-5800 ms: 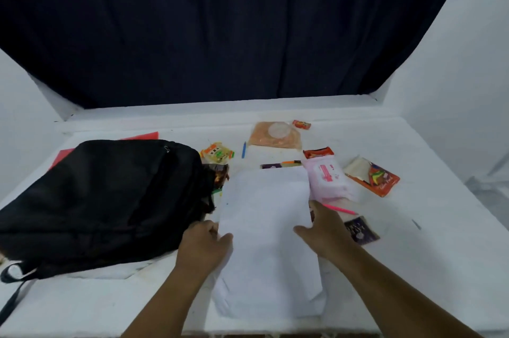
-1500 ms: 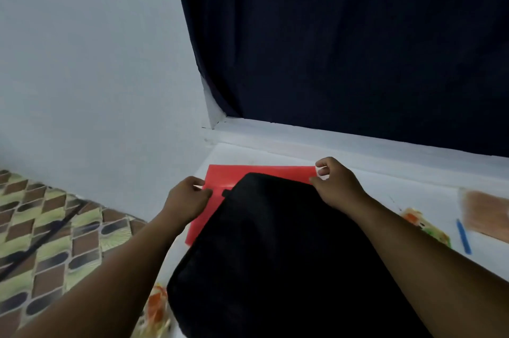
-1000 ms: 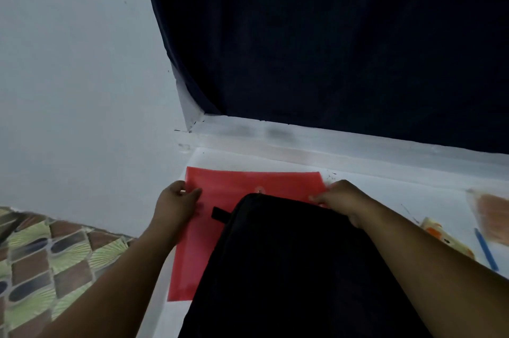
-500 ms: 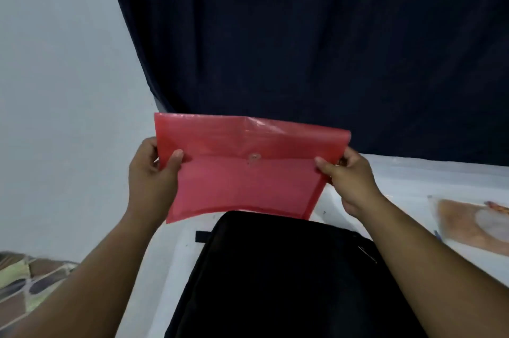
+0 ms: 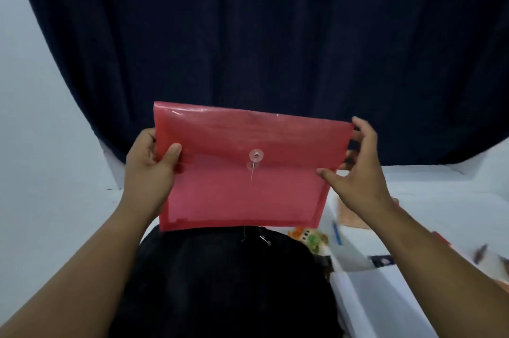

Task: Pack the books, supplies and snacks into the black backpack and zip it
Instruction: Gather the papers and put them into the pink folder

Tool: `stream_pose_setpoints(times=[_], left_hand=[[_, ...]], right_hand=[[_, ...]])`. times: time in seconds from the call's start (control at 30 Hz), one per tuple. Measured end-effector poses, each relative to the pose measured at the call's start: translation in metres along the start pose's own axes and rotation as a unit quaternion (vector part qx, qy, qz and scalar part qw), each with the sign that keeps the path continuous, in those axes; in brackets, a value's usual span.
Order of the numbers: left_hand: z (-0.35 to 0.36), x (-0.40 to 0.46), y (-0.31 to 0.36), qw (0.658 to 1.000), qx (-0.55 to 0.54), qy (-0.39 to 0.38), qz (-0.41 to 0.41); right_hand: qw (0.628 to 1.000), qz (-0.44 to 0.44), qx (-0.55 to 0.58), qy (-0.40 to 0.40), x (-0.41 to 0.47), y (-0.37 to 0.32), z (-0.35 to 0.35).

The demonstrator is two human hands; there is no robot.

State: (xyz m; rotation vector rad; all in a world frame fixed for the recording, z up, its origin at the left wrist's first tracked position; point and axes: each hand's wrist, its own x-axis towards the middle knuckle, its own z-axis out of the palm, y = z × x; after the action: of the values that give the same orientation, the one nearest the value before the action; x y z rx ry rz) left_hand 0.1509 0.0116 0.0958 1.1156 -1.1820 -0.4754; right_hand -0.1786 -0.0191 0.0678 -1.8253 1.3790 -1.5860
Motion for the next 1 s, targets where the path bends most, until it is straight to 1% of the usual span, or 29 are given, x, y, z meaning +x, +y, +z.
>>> stream_pose_setpoints(times=[0.07,0.17,0.27,0.33,0.4,0.47,0.53,0.6,0.63,0.7,0.77,0.8,0.83,0.9,0.93,1.0], left_hand=[[0.029,-0.018,0.013,0.999,-0.043,0.01,-0.025],[0.077,-0.058,0.023,0.989,-0.115,0.036,-0.09],[0.124,-0.107,0.023,0.972,-0.152,0.058,-0.166],[0.15,-0.14,0.022,0.966,-0.154,0.062,-0.196],[0.169,-0.169,0.023,0.967,-0.145,0.056,-0.204],[0.183,-0.192,0.024,0.967,-0.135,0.038,-0.212],[0.194,-0.209,0.024,0.969,-0.116,0.007,-0.217],[0.202,-0.221,0.025,0.974,-0.074,-0.034,-0.209],[0.207,-0.225,0.027,0.977,-0.052,-0.051,-0.201],[0.215,-0.227,0.03,0.981,-0.008,-0.074,-0.179],[0.223,-0.223,0.038,0.984,0.023,-0.094,-0.146],[0.226,-0.219,0.043,0.986,0.03,-0.102,-0.129],[0.229,-0.215,0.047,0.987,0.034,-0.107,-0.112],[0.233,-0.207,0.058,0.99,0.049,-0.109,-0.07],[0.233,-0.203,0.064,0.991,0.06,-0.11,-0.049],[0.23,-0.197,0.073,0.988,0.088,-0.125,-0.014]], right_hand=[[1.0,-0.002,-0.01,0.005,-0.007,0.006,-0.04],[0.999,0.045,-0.006,0.016,-0.023,0.024,-0.096],[0.996,0.086,-0.005,-0.012,-0.045,0.048,-0.147],[0.992,0.121,0.007,-0.028,-0.062,0.066,-0.177],[0.985,0.165,0.029,-0.032,-0.079,0.086,-0.204],[0.978,0.201,0.031,-0.04,-0.098,0.106,-0.226],[0.978,0.206,0.011,-0.042,-0.117,0.125,-0.243],[0.983,0.181,-0.023,-0.025,-0.131,0.135,-0.257],[0.987,0.154,-0.047,-0.018,-0.136,0.137,-0.262],[0.987,0.071,-0.141,-0.041,-0.14,0.138,-0.27],[0.961,0.009,-0.26,-0.094,-0.141,0.133,-0.271],[0.948,-0.013,-0.296,-0.115,-0.141,0.13,-0.27],[0.944,-0.034,-0.301,-0.126,-0.14,0.126,-0.269],[0.963,-0.05,-0.236,-0.123,-0.137,0.118,-0.269],[0.975,-0.041,-0.19,-0.111,-0.137,0.113,-0.27],[0.985,-0.02,-0.153,-0.074,-0.136,0.101,-0.271]])
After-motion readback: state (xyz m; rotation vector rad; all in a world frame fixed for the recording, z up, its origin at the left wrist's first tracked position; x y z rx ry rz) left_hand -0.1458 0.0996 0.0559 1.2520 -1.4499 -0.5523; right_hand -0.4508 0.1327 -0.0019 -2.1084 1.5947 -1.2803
